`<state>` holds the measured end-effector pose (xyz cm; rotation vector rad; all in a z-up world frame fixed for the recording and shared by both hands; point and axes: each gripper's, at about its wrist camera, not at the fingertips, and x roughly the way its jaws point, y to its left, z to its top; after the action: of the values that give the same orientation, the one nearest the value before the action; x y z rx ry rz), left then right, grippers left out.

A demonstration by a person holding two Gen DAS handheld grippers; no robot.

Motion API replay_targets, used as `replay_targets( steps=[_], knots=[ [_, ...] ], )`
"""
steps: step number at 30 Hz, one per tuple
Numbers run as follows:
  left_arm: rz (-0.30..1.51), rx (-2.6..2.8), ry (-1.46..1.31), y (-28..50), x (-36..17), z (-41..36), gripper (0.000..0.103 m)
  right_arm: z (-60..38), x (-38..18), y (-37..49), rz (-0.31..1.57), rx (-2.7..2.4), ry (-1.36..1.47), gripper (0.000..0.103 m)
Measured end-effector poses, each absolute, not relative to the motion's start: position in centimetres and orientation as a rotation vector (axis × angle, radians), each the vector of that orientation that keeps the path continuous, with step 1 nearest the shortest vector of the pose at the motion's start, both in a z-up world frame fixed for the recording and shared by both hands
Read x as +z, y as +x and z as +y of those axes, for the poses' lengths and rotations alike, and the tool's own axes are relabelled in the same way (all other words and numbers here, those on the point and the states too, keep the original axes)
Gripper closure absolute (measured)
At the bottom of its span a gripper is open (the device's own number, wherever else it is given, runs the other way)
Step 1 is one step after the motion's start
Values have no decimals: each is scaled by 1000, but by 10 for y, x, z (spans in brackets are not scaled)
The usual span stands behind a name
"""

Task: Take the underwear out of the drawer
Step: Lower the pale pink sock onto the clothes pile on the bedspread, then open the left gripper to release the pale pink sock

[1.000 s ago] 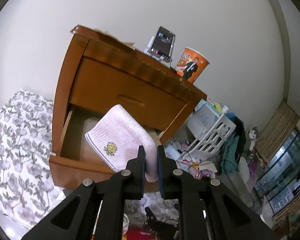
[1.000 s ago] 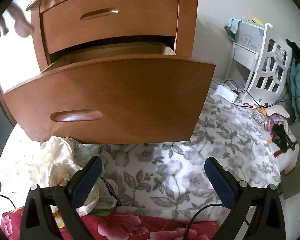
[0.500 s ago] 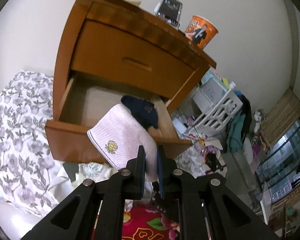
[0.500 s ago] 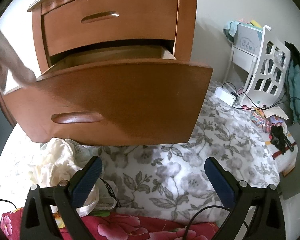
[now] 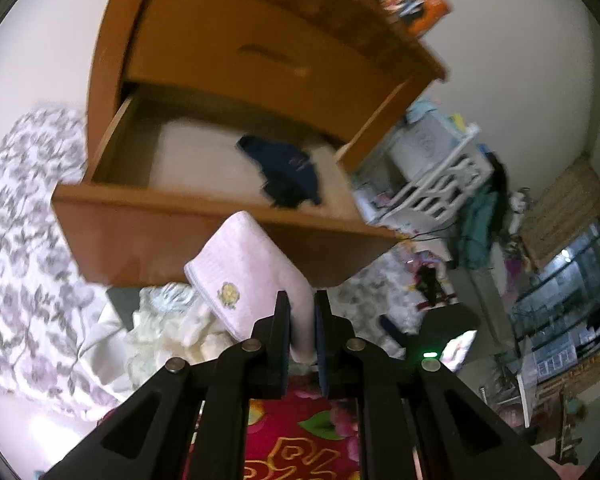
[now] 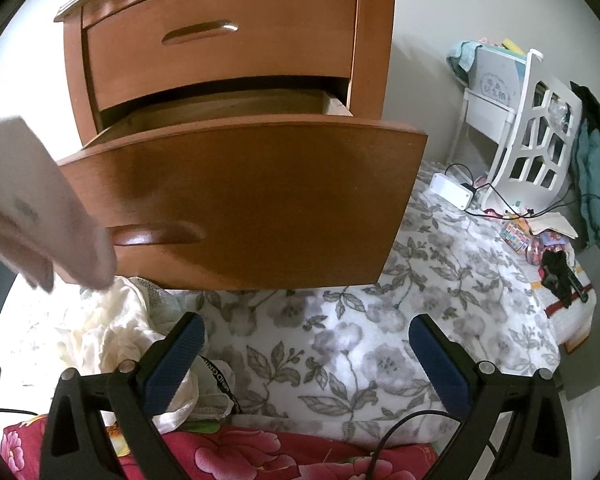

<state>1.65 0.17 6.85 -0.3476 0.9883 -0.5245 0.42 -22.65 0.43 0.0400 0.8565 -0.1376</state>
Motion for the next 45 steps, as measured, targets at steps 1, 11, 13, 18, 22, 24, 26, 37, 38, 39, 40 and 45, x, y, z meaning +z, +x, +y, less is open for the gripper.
replay_targets(
  steps=[1, 11, 13, 18, 22, 24, 26, 37, 38, 39, 40, 45],
  knots=[
    [1007, -504, -341, 20, 60, 3, 92, -226, 4, 4, 858, -137, 39, 0],
    [1254, -351, -455, 37, -43, 30, 92, -226, 3, 6, 862, -137, 36, 0],
    [1281, -312, -436, 37, -55, 33, 92, -226, 3, 6, 863, -137, 37, 0],
    [1334, -251, -422, 34, -75, 39, 92, -226, 3, 6, 863, -138, 34, 0],
    [1359, -235, -411, 34, -82, 40, 90, -225, 2, 6, 864, -139, 30, 0],
    [1375, -221, -406, 35, -85, 38, 84, -225, 2, 6, 864, -139, 28, 0],
    [1380, -213, -402, 34, -87, 35, 78, -225, 2, 6, 863, -140, 27, 0],
    [1377, -193, -371, 37, -78, 38, 44, -222, 6, 6, 857, -151, 9, 0],
    [1371, -193, -369, 37, -76, 38, 42, -222, 7, 6, 854, -154, 7, 0],
    [1362, -193, -367, 37, -72, 38, 42, -222, 8, 7, 849, -153, 6, 0],
    [1355, -194, -365, 38, -69, 39, 41, -221, 9, 7, 845, -151, 5, 0],
    [1317, -212, -380, 38, -49, 43, 39, -219, 16, 12, 809, -148, 12, 0]
  ],
)
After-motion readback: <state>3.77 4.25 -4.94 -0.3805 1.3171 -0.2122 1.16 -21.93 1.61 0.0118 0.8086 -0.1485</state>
